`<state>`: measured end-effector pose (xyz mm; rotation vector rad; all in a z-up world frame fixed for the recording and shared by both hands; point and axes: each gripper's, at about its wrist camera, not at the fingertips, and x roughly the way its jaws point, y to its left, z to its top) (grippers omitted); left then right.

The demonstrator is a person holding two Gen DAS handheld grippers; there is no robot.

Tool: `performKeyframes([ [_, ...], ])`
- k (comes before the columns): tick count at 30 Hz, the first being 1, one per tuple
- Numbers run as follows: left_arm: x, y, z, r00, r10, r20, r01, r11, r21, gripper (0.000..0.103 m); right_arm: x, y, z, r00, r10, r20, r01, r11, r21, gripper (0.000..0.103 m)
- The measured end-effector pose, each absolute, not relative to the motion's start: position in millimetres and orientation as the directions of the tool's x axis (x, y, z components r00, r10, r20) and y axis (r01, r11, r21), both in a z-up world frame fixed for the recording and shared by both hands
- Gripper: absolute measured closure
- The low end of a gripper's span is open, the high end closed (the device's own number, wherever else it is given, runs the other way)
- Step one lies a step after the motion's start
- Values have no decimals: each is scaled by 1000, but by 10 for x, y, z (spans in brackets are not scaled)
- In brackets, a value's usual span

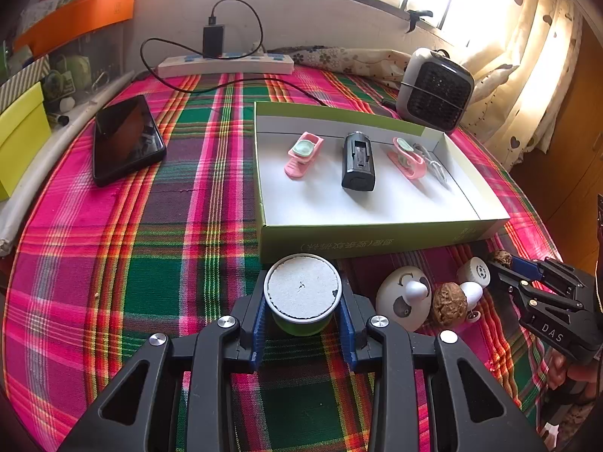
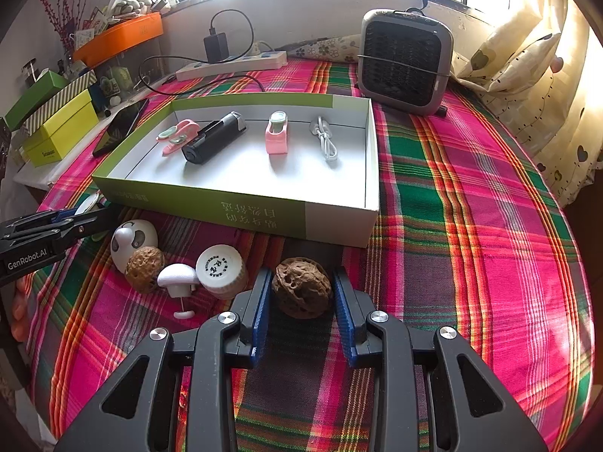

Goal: Organize objects
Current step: 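Carry the spool into the box with the left tool while the right tool carries the walnut there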

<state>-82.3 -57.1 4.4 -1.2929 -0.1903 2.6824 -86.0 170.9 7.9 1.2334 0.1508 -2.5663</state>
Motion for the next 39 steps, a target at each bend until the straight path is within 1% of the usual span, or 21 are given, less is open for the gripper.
performKeyframes([
  [7, -801, -577, 104, -621, 200, -758, -92, -979, -184, 74, -854, 1733, 104, -591, -224, -775, 304, -952, 43, 70],
  [18, -775, -507, 383, -654, 228, -722, -131, -973, -189, 74, -835, 1731, 297, -611, -253, -750, 322, -945, 56, 70],
  [31, -1049, -473, 504, -658, 248, -711, -153, -969, -196, 74, -1032, 1556, 511, -623, -296, -724, 376, -925, 55, 71],
  [39, -1263, -438, 452, -645, 259, -719, -155, -965, -210, 74, -1343, 1406, 544, -602, -320, -731, 408, -911, 63, 70],
])
